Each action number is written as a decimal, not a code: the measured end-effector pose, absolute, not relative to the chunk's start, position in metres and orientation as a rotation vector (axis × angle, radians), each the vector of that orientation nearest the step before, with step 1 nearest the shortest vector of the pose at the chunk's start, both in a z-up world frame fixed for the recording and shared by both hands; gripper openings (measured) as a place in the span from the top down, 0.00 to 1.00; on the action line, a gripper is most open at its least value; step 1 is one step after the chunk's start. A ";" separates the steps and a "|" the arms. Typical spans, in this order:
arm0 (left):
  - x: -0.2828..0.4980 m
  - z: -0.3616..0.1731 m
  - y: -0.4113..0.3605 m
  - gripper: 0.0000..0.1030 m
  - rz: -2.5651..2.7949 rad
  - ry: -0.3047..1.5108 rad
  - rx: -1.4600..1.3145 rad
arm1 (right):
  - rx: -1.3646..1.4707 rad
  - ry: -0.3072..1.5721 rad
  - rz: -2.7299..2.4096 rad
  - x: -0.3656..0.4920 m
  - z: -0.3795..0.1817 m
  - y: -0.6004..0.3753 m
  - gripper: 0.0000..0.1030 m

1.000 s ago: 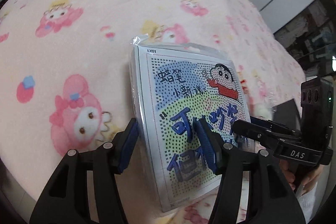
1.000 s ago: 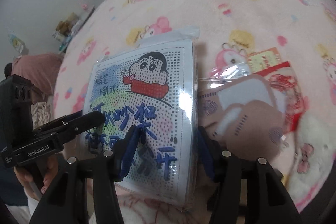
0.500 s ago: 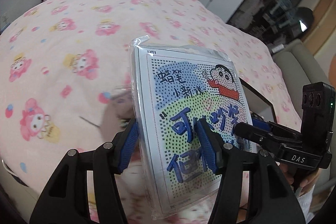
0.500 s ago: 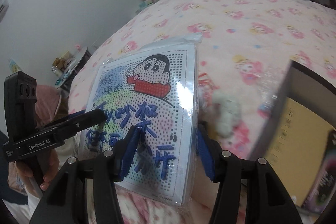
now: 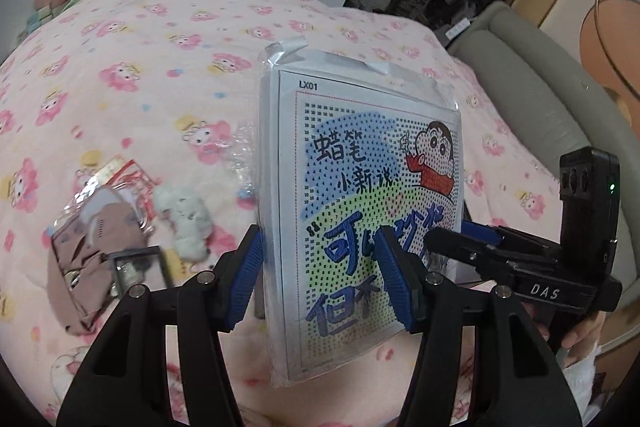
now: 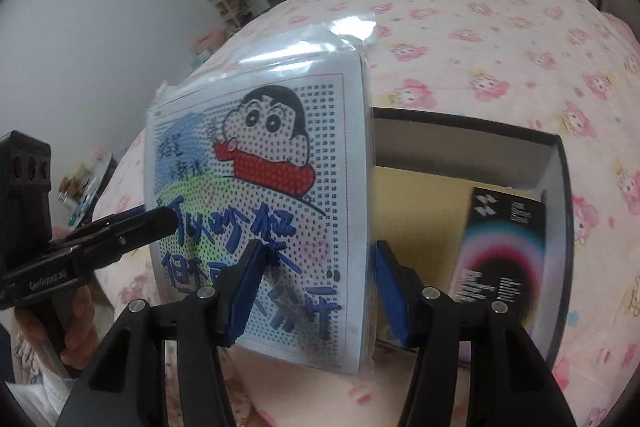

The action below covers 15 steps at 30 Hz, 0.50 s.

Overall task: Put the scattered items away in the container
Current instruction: 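Carry the bead kit over the cardboard box with the right gripper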

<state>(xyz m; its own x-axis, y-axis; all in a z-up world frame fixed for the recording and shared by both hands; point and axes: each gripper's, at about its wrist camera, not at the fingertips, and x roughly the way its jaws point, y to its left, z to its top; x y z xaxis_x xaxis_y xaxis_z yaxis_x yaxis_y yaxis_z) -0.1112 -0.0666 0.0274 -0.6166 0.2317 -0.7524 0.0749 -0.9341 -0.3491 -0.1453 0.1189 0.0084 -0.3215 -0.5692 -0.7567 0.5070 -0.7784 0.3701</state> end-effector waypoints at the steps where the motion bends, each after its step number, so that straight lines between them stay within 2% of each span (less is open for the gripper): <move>1: -0.118 0.022 -0.060 0.45 2.684 -0.526 -1.362 | 1.256 -0.114 -2.132 -0.151 0.003 0.127 0.50; 9: -0.164 -0.007 -0.023 0.45 2.612 -0.468 -1.467 | 1.299 -0.270 -2.178 -0.178 -0.027 0.172 0.50; 15: -0.191 -0.034 -0.016 0.45 2.542 -0.520 -1.559 | 1.394 -0.288 -2.182 -0.204 -0.053 0.178 0.50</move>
<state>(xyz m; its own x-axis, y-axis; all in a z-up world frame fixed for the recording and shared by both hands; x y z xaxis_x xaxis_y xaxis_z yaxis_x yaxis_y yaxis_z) -0.1909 -0.0155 -0.0344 -0.4648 0.2727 -0.8424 0.0797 -0.9346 -0.3466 -0.2040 0.1777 -0.0527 -0.3271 -0.5378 -0.7770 0.3182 -0.8369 0.4454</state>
